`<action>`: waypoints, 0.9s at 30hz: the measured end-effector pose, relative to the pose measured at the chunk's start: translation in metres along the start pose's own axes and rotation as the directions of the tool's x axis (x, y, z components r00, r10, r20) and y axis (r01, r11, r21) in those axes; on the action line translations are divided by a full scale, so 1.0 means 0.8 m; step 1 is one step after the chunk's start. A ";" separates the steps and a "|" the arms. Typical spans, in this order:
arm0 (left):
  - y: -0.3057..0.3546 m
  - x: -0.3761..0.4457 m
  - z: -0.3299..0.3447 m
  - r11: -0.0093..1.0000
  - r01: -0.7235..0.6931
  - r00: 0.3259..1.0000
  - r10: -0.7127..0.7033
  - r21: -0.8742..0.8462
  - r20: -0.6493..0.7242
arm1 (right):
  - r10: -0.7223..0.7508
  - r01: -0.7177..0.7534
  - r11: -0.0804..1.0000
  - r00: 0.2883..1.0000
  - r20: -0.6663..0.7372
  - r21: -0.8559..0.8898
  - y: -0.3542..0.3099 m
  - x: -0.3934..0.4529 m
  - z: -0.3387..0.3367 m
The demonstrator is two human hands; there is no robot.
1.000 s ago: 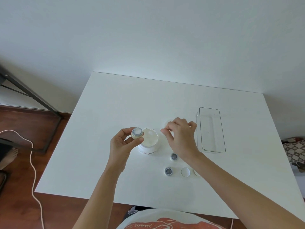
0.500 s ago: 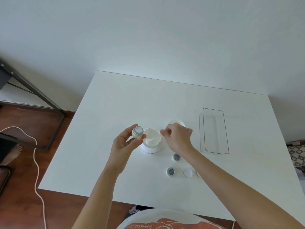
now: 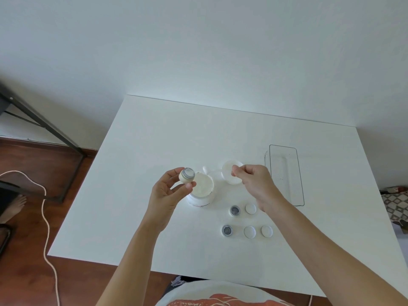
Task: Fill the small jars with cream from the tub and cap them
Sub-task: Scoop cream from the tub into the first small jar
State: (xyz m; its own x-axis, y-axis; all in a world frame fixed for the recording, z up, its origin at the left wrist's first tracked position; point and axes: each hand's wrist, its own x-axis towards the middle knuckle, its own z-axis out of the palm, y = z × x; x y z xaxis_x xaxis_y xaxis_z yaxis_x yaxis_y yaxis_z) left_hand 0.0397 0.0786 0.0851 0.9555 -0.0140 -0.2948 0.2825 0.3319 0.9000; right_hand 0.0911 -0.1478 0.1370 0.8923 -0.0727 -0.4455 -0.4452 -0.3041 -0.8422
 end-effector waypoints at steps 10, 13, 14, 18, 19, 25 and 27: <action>-0.002 0.003 0.008 0.999 0.031 0.998 -0.031 -0.009 0.056 | -0.404 0.388 0.913 0.900 -0.162 -0.124 -0.011 -0.028 0.023; -0.001 0.002 0.009 0.999 0.038 0.997 -0.036 -0.017 0.072 | -0.587 0.537 0.805 0.783 -0.205 -0.252 -0.010 -0.031 0.027; 0.000 0.002 0.010 0.999 0.041 0.996 -0.039 -0.024 0.076 | -0.644 0.574 0.757 0.737 -0.206 -0.313 -0.008 -0.031 0.028; 0.000 0.003 0.011 0.998 0.053 0.995 -0.049 -0.045 0.088 | -0.859 0.679 0.472 0.498 -0.120 -0.563 0.000 -0.027 0.026; 0.000 0.003 0.011 0.997 0.054 0.995 -0.050 -0.046 0.089 | -0.905 0.692 0.369 0.420 -0.070 -0.620 0.002 -0.026 0.024; 0.000 0.004 0.011 0.998 0.051 0.995 -0.047 -0.043 0.084 | -0.972 0.649 0.046 0.203 0.115 -0.760 0.009 -0.028 0.016; 0.001 0.004 0.012 0.998 0.051 0.995 -0.047 -0.046 0.082 | -0.973 0.649 0.039 0.197 0.119 -0.760 0.011 -0.030 0.012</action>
State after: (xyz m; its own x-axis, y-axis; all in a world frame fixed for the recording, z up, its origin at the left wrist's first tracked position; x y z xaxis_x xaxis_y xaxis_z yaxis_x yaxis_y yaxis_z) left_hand 0.0435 0.0699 0.0879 0.9448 -0.1073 -0.3097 0.3270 0.3737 0.8680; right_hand 0.0655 -0.1396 0.1375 0.6005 0.3942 0.6957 0.6181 -0.7808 -0.0910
